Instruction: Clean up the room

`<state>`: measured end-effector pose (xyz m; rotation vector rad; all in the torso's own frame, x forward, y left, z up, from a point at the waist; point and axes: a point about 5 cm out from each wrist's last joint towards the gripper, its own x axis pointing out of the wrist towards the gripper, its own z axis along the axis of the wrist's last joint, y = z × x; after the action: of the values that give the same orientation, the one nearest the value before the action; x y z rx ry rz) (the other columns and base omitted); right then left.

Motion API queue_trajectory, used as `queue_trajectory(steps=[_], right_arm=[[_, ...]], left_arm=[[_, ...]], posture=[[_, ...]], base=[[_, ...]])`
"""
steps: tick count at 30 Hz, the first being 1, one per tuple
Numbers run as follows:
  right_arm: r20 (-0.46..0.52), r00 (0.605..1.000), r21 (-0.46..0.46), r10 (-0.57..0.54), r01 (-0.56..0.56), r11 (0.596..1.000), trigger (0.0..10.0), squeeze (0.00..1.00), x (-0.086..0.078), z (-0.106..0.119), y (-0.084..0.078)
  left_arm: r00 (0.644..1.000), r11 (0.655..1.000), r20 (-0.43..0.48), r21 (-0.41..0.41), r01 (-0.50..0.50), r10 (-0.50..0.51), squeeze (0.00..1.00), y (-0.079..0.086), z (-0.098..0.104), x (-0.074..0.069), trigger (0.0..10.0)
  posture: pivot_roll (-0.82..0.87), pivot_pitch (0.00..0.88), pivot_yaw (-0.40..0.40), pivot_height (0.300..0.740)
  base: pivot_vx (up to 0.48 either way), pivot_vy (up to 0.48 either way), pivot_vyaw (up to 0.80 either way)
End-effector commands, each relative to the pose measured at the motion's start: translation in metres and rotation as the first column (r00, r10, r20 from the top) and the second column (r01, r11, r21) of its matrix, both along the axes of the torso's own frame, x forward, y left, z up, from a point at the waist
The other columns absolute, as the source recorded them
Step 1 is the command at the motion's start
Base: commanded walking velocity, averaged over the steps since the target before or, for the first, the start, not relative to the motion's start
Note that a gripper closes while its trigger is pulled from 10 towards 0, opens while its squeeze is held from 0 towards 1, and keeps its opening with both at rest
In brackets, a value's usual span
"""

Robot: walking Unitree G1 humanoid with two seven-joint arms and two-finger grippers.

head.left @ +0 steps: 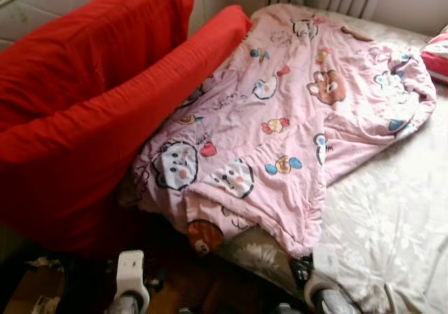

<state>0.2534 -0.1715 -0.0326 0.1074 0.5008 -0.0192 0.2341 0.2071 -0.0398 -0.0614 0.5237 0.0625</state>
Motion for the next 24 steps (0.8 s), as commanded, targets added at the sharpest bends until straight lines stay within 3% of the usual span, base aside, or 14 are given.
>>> queue_trajectory(steps=[1,11,15,24], right_arm=[[0.02,1.0,0.004,-0.016,0.016,1.0,10.0,0.0,-0.005,-0.001,-0.005],[0.133,0.991,-0.002,0.035,-0.035,0.999,10.0,0.0,0.006,0.013,-0.002],[0.196,0.979,0.011,0.047,-0.05,0.999,10.0,0.0,0.005,0.018,-0.003],[0.246,0.969,0.018,0.035,-0.04,0.999,10.0,0.0,0.011,0.026,0.001]], left_arm=[[1.0,1.0,0.011,-0.006,-0.015,0.015,0.0,0.002,-0.001,-0.004,10.0],[0.988,1.0,0.151,-0.002,-0.011,0.011,0.0,0.002,0.014,0.006,10.0],[0.93,0.999,0.367,0.021,-0.033,0.023,0.0,0.004,0.041,0.008,10.0],[0.894,1.0,0.447,0.03,0.005,-0.018,0.0,-0.012,0.057,0.017,10.0]], posture=[[0.0,0.222,0.013,0.74],[0.0,0.229,0.003,0.74],[0.0,0.243,-0.007,0.74],[0.0,0.249,-0.009,0.74]], base=[[0.0,0.0,0.0],[0.0,0.0,0.0],[0.0,0.0,0.0],[0.0,0.0,0.0]])
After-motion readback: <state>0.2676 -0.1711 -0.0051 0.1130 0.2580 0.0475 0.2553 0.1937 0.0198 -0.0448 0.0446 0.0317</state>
